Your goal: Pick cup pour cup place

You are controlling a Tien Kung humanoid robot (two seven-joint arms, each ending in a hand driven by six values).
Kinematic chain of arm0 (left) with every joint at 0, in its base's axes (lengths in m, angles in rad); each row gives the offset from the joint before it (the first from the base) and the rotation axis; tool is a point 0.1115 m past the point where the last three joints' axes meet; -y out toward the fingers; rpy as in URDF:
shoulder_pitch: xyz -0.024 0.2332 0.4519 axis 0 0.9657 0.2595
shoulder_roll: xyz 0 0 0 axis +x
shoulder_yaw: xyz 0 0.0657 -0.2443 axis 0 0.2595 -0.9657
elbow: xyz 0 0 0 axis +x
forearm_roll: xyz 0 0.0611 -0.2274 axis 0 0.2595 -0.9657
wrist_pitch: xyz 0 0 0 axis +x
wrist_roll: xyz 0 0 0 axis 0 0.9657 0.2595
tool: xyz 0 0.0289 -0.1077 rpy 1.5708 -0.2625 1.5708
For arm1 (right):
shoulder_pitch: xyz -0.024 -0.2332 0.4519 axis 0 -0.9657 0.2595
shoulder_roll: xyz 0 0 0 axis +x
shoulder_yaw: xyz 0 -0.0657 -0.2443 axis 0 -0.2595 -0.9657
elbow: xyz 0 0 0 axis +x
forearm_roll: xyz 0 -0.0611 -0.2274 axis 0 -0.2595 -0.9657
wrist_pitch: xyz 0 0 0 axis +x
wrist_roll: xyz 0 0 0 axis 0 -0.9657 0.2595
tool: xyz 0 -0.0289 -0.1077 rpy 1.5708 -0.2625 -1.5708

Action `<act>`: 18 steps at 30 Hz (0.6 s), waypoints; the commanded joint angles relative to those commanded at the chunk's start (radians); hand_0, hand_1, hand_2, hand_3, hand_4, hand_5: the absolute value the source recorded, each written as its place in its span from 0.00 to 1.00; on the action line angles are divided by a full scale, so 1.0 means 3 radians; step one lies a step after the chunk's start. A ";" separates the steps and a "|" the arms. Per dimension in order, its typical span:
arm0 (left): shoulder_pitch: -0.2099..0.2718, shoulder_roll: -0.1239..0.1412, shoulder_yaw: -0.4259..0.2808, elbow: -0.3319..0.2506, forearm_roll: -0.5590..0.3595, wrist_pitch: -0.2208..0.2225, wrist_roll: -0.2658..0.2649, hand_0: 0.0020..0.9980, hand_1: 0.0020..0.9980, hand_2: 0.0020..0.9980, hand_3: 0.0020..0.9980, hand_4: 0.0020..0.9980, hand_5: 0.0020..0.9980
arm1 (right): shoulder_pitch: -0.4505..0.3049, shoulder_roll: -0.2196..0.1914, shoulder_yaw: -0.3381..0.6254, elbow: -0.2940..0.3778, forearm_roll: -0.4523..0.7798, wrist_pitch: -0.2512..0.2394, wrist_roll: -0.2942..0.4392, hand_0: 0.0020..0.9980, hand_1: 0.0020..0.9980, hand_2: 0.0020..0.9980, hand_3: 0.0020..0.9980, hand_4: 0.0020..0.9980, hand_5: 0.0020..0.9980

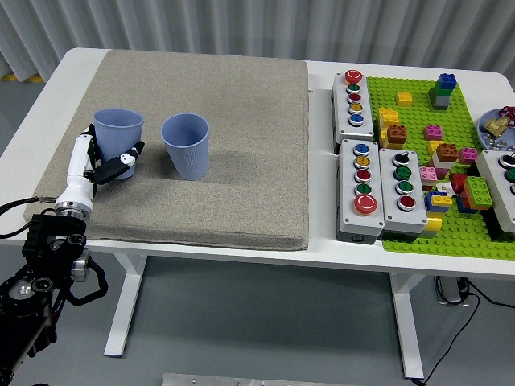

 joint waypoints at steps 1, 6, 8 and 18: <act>0.0002 -0.0005 -0.0001 0.0015 -0.0002 -0.0002 -0.0003 0.55 0.63 0.68 0.57 0.61 0.06 | 0.0001 0.0000 0.0001 0.0000 -0.0003 0.0001 -0.0001 0.74 0.70 0.75 0.60 0.13 0.23; 0.0026 -0.0025 0.0002 0.0054 0.0002 -0.0001 -0.0017 0.55 0.63 0.68 0.58 0.62 0.07 | 0.0000 0.0003 0.0005 0.0000 -0.0004 0.0000 -0.0001 0.74 0.70 0.75 0.60 0.13 0.23; 0.0031 -0.0030 -0.0005 0.0057 0.0002 -0.0002 -0.0020 0.55 0.63 0.68 0.58 0.62 0.07 | 0.0002 0.0003 0.0004 0.0000 -0.0006 0.0001 -0.0002 0.74 0.70 0.75 0.60 0.13 0.23; 0.0029 -0.0011 -0.0047 -0.0029 0.0074 -0.0065 -0.0064 0.63 0.70 0.80 0.70 0.83 0.29 | 0.0008 -0.0001 -0.0008 0.0000 0.0010 0.0003 0.0001 0.74 0.70 0.75 0.60 0.13 0.23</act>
